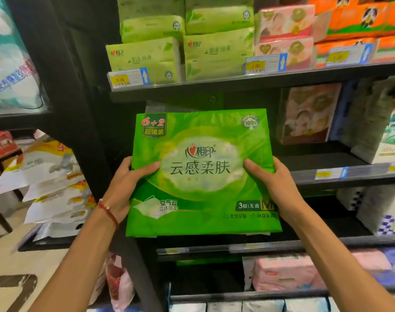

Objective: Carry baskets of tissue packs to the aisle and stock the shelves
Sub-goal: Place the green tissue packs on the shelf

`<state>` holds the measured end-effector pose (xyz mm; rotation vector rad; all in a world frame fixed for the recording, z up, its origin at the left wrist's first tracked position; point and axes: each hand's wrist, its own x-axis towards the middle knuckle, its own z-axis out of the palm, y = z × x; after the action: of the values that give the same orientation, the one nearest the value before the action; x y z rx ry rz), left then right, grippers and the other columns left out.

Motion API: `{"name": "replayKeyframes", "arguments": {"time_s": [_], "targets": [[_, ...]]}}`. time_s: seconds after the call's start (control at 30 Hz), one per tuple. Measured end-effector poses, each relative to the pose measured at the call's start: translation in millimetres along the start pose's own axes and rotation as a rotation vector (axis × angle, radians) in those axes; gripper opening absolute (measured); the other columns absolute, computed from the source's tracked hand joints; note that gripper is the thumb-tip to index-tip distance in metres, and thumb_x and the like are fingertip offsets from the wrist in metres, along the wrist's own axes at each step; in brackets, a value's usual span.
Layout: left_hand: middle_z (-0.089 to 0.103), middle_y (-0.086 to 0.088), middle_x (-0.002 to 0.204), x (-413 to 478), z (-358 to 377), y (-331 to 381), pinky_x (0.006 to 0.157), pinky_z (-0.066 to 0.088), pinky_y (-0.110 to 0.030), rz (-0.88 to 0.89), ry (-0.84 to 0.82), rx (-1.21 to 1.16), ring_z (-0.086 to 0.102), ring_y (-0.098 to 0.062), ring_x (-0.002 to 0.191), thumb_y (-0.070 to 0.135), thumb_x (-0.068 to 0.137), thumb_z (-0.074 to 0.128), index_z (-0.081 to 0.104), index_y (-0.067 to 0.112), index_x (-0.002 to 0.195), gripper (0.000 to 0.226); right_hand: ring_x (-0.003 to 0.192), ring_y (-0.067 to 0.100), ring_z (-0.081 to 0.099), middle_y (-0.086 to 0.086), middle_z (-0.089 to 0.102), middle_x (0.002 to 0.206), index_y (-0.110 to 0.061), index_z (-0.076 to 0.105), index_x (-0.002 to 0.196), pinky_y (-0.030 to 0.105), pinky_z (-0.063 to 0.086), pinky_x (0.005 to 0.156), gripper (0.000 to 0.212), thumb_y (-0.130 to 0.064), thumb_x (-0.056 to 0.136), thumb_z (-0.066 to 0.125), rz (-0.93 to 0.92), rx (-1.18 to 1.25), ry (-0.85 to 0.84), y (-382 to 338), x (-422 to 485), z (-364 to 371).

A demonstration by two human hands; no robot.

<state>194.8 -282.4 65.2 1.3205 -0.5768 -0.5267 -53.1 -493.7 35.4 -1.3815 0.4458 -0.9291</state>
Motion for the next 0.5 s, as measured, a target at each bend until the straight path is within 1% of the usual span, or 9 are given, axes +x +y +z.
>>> {"name": "replayKeyframes", "arguments": {"time_s": [0.03,0.1,0.17,0.2,0.3,0.37,0.43,0.5], "targets": [[0.075,-0.010,0.114,3.7,-0.3,3.4,0.069,0.062,-0.033,0.001,-0.043,0.015,0.076,-0.026,0.095,0.018,0.071,0.081,0.059,0.013,0.129,0.062,0.100,0.024,0.079,0.006,0.079,0.116,-0.012,0.064,0.131,0.031,0.063,0.073,0.047,-0.028,0.090,0.079,0.003,0.001,0.015,-1.6,8.9,2.9],[0.076,-0.009,0.112,14.1,-1.1,7.6,0.067,0.062,-0.029,0.006,-0.104,0.044,0.076,-0.024,0.093,0.015,0.076,0.077,0.064,0.014,0.126,0.052,0.103,0.026,0.078,0.005,0.080,0.115,-0.013,0.067,0.130,0.036,0.061,0.080,0.048,-0.032,0.088,0.080,0.010,-0.006,0.009,-4.6,28.1,7.3],[0.077,-0.008,0.110,27.0,-0.1,10.5,0.066,0.062,-0.028,0.029,-0.102,0.029,0.077,-0.022,0.090,0.014,0.084,0.073,0.067,0.016,0.121,0.038,0.104,0.024,0.078,0.003,0.080,0.115,-0.015,0.070,0.128,0.037,0.060,0.085,0.039,-0.030,0.092,0.078,0.011,-0.016,-0.018,-6.8,47.5,11.8],[0.077,-0.008,0.109,34.8,0.8,11.4,0.066,0.062,-0.028,0.038,-0.091,0.012,0.077,-0.021,0.090,0.014,0.087,0.071,0.067,0.017,0.122,0.035,0.104,0.023,0.078,0.002,0.080,0.115,-0.017,0.071,0.127,0.037,0.059,0.086,0.036,-0.029,0.094,0.077,0.004,-0.021,-0.029,-7.5,56.9,14.5],[0.077,-0.007,0.112,61.1,3.9,15.7,0.068,0.062,-0.031,0.055,-0.077,-0.020,0.076,-0.023,0.094,0.013,0.089,0.071,0.064,0.019,0.127,0.039,0.106,0.016,0.077,-0.004,0.079,0.118,-0.023,0.069,0.131,0.038,0.060,0.090,0.038,-0.033,0.095,0.076,-0.022,-0.052,-0.028,-8.5,86.9,22.7],[0.077,-0.007,0.113,80.6,5.6,20.5,0.069,0.063,-0.032,0.068,-0.081,-0.008,0.076,-0.025,0.097,0.012,0.085,0.074,0.063,0.021,0.128,0.045,0.106,0.013,0.076,-0.007,0.077,0.120,-0.024,0.064,0.134,0.034,0.060,0.087,0.045,-0.035,0.093,0.079,-0.034,-0.075,-0.025,-9.8,108.5,27.2],[0.077,-0.007,0.113,98.0,6.0,22.0,0.070,0.063,-0.033,0.099,-0.077,0.008,0.076,-0.026,0.098,0.009,0.078,0.078,0.062,0.019,0.127,0.053,0.104,0.016,0.077,-0.002,0.076,0.120,-0.021,0.059,0.135,0.034,0.059,0.081,0.055,-0.033,0.088,0.084,-0.030,-0.118,-0.025,-8.0,129.3,28.2],[0.077,-0.007,0.112,109.9,6.9,18.8,0.071,0.063,-0.032,0.115,-0.056,0.017,0.075,-0.027,0.099,0.010,0.072,0.080,0.062,0.017,0.125,0.056,0.094,0.015,0.078,0.001,0.076,0.117,-0.019,0.059,0.132,0.029,0.059,0.072,0.057,-0.026,0.083,0.088,-0.033,-0.154,-0.041,-5.0,139.4,25.4]]}}
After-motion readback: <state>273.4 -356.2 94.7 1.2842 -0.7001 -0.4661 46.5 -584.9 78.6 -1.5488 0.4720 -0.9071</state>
